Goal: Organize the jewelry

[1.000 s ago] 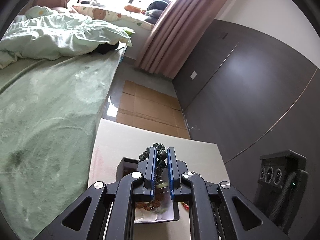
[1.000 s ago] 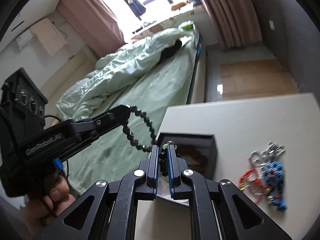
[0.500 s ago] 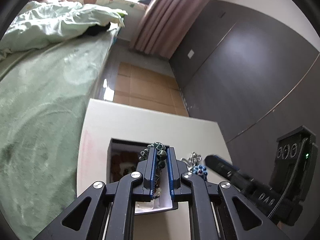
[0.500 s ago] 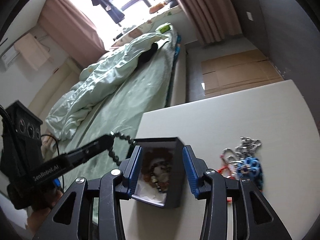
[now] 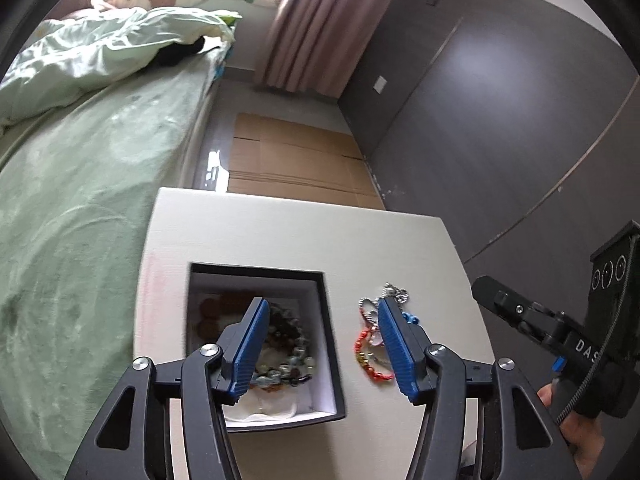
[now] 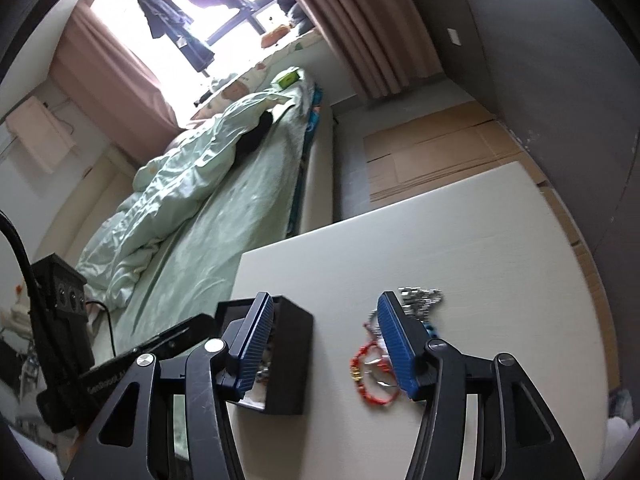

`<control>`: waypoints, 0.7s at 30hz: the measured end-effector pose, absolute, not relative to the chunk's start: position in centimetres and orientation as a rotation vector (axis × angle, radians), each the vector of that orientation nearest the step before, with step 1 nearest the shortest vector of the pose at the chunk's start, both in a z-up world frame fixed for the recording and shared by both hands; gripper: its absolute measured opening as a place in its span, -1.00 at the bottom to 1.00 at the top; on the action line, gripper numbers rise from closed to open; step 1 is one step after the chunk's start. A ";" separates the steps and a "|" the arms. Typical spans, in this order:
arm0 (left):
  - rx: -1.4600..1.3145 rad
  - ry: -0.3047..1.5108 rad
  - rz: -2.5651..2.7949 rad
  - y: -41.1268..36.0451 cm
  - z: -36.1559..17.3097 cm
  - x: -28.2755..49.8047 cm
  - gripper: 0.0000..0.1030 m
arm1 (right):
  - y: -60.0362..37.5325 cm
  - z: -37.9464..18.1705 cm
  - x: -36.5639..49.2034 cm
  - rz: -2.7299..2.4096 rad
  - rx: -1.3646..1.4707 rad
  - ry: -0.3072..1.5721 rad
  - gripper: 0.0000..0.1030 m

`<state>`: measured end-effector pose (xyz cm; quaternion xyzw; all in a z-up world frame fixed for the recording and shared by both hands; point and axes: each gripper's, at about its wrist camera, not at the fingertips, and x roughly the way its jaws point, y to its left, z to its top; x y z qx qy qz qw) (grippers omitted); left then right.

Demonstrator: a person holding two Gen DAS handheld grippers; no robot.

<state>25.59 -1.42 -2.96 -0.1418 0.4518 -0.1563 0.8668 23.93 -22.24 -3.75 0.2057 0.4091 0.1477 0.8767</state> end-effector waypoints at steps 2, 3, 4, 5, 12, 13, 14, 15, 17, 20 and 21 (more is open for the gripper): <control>-0.286 0.941 -0.337 -2.1 -2.9 25.6 0.13 | -23.0 -3.8 23.8 0.288 0.433 0.858 0.07; -0.280 0.939 -0.342 -2.5 -2.9 25.6 0.13 | -23.4 -3.8 23.7 0.281 0.434 0.860 0.07; -0.271 0.938 -0.350 -3.0 -2.9 25.5 0.13 | -23.8 -3.8 23.7 0.269 0.434 0.863 0.07; -0.265 0.937 -0.355 -3.4 -2.9 25.5 0.13 | -24.0 -3.8 23.6 0.258 0.431 0.865 0.07; -0.225 0.936 -0.383 -5.6 -3.2 25.4 0.13 | -26.5 -3.7 23.1 0.168 0.424 0.866 0.56; -0.219 0.936 -0.385 -5.8 -3.2 25.4 0.12 | -26.8 -3.7 23.1 0.155 0.425 0.867 0.57; -0.211 0.937 -0.388 -6.1 -3.3 25.4 0.13 | -27.1 -3.7 23.1 0.144 0.427 0.869 0.60; -0.206 0.939 -0.390 -6.4 -3.4 25.4 0.13 | -27.4 -3.7 23.0 0.132 0.428 0.870 0.62; -0.200 0.942 -0.397 -6.9 -3.6 25.4 0.13 | -28.0 -3.8 23.0 0.113 0.431 0.874 0.63; -0.183 0.948 -0.409 -7.9 -3.9 25.5 0.12 | -29.2 -3.8 22.7 0.099 0.450 0.874 0.63; -0.178 0.951 -0.414 -8.3 -4.0 25.5 0.13 | -29.7 -3.8 22.7 0.093 0.460 0.874 0.63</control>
